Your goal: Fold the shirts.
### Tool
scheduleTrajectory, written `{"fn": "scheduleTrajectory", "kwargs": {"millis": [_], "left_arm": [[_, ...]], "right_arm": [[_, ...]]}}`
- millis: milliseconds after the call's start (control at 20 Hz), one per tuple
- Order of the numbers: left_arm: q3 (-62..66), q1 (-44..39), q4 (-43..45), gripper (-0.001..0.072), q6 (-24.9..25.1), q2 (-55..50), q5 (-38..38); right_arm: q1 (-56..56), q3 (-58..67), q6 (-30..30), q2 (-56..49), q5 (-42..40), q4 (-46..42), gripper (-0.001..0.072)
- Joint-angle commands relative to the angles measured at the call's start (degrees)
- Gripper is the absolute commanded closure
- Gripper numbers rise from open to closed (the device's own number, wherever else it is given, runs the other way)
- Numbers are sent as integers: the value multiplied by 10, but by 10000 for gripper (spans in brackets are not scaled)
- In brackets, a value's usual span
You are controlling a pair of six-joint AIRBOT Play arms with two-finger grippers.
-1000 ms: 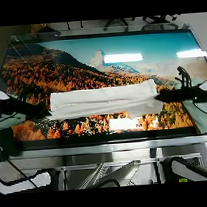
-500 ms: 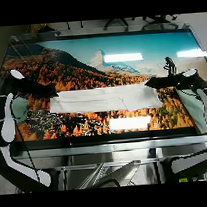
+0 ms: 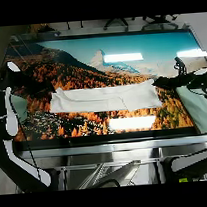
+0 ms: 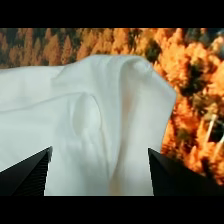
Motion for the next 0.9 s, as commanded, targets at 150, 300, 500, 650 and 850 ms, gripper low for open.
{"fn": "scheduleTrajectory", "kwargs": {"millis": [150,300,500,650,850], "left_arm": [[57,16,9,-5,-25,-2,-70],[51,2,9,-6,-25,14,-56],[51,-33,-22,-5,-24,22,-39],[51,-63,-114,-4,-24,22,-3],[50,-132,-175,639,-10,22,61]], "right_arm": [[-3,1,1,-53,26,-4,23],[-3,1,1,-76,26,-4,23],[17,1,1,-83,31,-2,133],[31,1,-2,-83,34,-2,629],[31,3,-4,-67,47,7,691]]}}
